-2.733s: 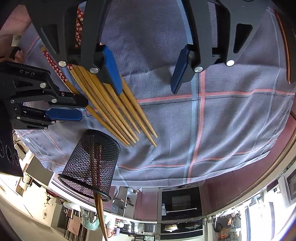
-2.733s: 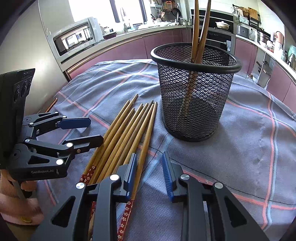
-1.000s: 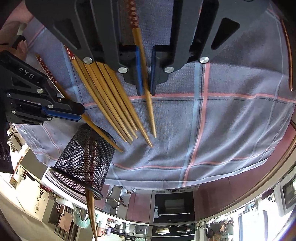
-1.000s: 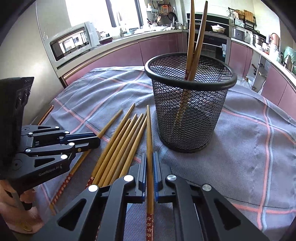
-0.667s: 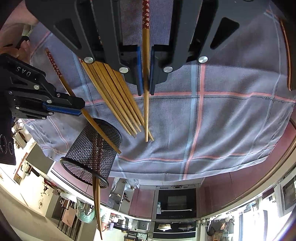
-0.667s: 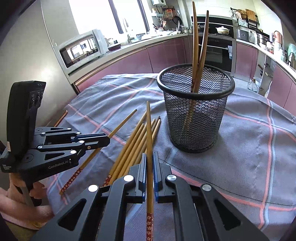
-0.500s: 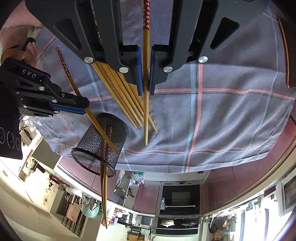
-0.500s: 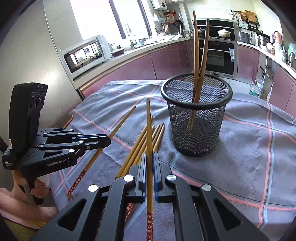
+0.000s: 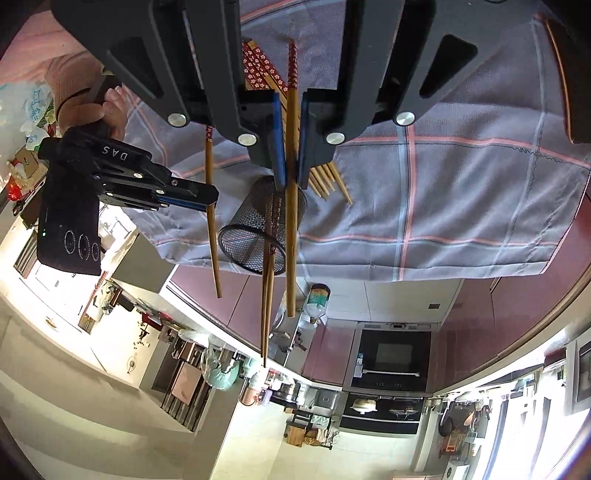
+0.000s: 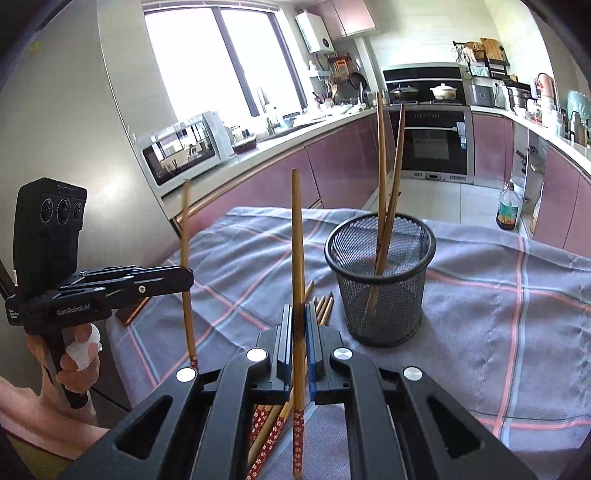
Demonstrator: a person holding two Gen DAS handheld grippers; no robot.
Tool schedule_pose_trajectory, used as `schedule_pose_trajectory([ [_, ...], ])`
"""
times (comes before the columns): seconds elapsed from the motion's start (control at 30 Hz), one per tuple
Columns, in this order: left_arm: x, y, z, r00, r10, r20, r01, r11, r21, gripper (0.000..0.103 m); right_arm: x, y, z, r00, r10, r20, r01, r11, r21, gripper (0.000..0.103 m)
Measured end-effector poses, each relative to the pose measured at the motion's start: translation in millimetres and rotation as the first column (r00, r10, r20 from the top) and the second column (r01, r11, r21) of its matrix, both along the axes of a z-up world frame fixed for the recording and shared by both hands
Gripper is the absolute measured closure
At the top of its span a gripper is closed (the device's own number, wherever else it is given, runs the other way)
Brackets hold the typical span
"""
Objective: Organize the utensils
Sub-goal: 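Raise the left tool's chopstick upright while the right tool lifts its chopstick over the cup, then lower both chopsticks into the mesh cup and open both tools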
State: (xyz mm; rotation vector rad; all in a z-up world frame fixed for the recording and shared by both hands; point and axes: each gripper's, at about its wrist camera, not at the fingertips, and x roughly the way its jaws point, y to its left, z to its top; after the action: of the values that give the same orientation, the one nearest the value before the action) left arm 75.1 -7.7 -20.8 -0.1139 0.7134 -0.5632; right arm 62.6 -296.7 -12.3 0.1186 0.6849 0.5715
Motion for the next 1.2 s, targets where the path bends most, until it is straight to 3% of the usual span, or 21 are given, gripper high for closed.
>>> schedule_pose_trajectory([
  [0.37,0,6,42,0.997,-0.001,0.082,0.007,0.997,-0.077,0.096,4,-13,20,0.998,-0.023,0.062,0.02,0.999,0.039,0.097],
  [1.2,39,-34,104,0.98,-0.043,0.192,0.066,0.991,-0.114,0.096,14,-37,86,0.969,-0.075,0.234,0.067,0.997,0.041,0.098],
])
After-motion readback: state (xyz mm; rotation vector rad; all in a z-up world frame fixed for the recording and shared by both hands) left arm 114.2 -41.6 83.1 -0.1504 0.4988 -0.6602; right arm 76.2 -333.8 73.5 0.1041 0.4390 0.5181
